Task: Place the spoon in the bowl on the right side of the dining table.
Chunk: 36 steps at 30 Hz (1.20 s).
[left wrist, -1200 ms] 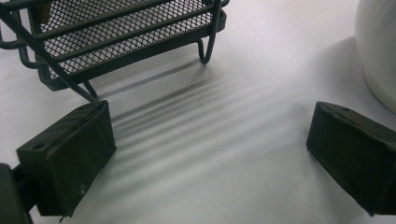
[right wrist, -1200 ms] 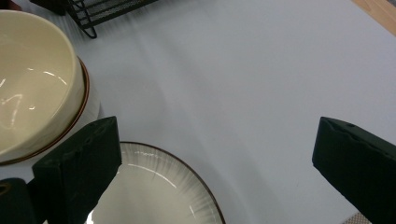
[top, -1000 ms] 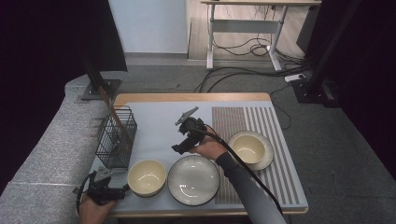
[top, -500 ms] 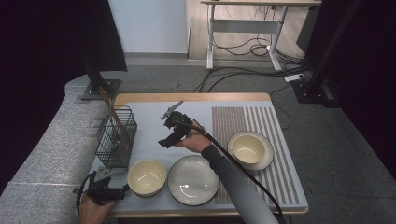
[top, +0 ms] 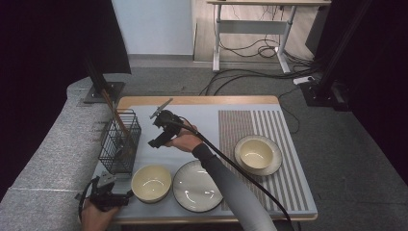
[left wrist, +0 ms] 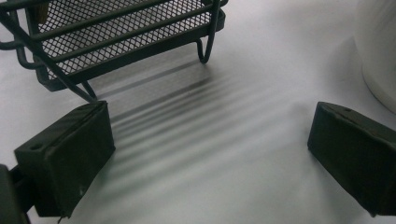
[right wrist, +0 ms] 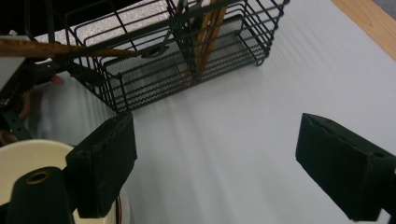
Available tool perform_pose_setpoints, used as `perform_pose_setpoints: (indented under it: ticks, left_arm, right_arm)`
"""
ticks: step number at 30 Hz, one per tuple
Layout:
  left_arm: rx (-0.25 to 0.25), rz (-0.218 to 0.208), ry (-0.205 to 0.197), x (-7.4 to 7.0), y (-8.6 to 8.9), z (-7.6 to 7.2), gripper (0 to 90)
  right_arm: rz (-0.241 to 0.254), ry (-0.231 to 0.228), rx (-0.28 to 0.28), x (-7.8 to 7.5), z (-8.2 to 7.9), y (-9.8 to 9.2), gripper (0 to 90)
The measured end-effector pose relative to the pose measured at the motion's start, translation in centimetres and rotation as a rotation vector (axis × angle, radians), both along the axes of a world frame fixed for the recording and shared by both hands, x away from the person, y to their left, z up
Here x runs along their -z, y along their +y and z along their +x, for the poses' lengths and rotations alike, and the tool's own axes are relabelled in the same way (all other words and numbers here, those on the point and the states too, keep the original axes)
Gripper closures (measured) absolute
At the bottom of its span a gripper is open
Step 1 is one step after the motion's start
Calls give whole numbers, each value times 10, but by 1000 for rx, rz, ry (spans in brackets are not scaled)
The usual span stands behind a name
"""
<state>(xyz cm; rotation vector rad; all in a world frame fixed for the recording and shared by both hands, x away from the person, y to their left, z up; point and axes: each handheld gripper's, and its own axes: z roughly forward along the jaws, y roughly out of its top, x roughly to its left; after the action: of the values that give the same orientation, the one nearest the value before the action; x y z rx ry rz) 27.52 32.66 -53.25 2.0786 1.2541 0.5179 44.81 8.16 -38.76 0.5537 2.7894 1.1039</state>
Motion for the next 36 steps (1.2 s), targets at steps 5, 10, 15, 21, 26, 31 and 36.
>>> perform_pose_setpoints:
  ticks: [5,10,15,21,26,31,36]
  left_arm:
    - [-1,-3,0,0,0,0,1]
    - [2,1,1,0,0,0,1]
    - [3,2,1,0,0,0,1]
    - [3,-1,3,0,0,0,0]
    - [4,0,4,0,0,0,0]
    - [5,0,4,0,0,0,0]
    - [6,1,5,0,0,0,0]
  right_arm:
    - [11,12,0,3,5,9,142]
    - [18,2,-16,2,8,20,180]
    - [-3,3,-4,5,12,22,188]
    - [20,-14,-38,-3,12,34,211]
    - [-3,-28,-45,-6,14,44,224]
    - [-11,-38,-62,-12,13,57,232]
    - [-7,-49,-77,-14,12,70,280]
